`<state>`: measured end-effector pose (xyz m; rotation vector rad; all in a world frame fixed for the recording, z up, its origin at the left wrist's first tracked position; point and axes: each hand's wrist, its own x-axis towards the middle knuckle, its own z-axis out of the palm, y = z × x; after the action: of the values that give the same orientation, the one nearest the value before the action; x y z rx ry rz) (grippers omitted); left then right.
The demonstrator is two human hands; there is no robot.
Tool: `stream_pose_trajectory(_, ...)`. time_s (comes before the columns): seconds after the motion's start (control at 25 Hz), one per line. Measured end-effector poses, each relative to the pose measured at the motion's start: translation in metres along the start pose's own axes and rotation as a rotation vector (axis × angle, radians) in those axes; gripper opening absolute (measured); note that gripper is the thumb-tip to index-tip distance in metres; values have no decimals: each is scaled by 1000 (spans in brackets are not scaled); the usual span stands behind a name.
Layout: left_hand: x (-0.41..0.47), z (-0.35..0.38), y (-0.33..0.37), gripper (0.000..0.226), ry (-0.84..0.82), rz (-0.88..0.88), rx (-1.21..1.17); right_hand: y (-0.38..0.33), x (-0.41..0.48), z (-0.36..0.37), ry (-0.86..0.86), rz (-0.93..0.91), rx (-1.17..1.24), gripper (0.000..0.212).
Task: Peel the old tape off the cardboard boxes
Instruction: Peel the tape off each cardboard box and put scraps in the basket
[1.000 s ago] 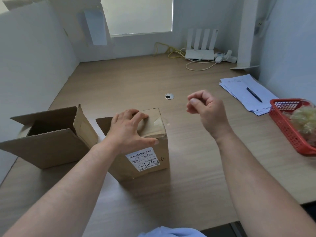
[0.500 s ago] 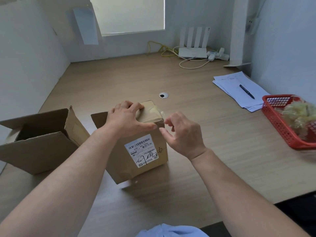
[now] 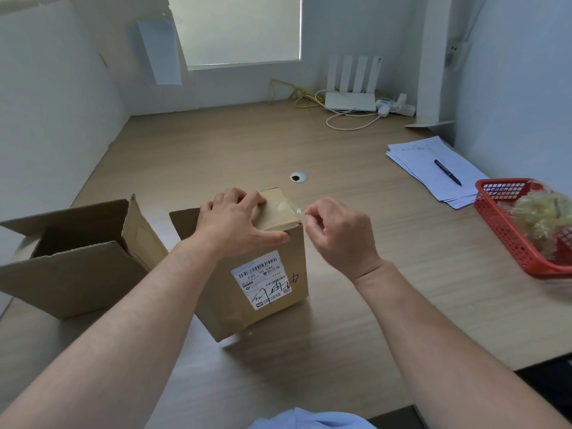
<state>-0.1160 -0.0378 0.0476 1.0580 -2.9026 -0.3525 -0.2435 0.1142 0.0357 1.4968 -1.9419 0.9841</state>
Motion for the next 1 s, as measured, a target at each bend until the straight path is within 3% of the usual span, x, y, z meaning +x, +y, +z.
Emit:
stream_pose_trajectory(0.2, -28, 13, -4, 101, 90, 155, 17, 13, 11, -2, -284, 388, 23, 12)
stream_pose_trajectory(0.28, -34, 14, -3, 102, 104, 155, 13, 8, 11, 2, -324, 600, 236, 14)
stream_pose_trajectory(0.36, -35, 14, -2, 104, 100, 146, 20, 2, 12, 4, -306, 816, 572, 16)
stream_pose_trajectory(0.44, -34, 13, -2, 105, 89, 134, 22, -1, 12, 3, -289, 922, 787, 19)
stream_pose_trajectory(0.64, -34, 14, -1, 105, 103, 122, 23, -5, 7, -3, -139, 1070, 1064, 12)
stream_pose_trajectory(0.72, -34, 15, 1, 104, 105, 123, 28, -5, 7, -4, -71, 994, 858, 28)
stream_pose_trajectory(0.84, -33, 16, 2, 104, 107, 112, 32, -9, 7, -3, -352, 513, 98, 36)
stream_pose_trajectory(0.92, -33, 17, 3, 103, 112, 110, 36, -19, 8, 4, -433, 348, -39, 27)
stream_pose_trajectory(1.0, -34, 18, 4, 103, 115, 112, 38, -23, 9, 13, -399, 202, -124, 21)
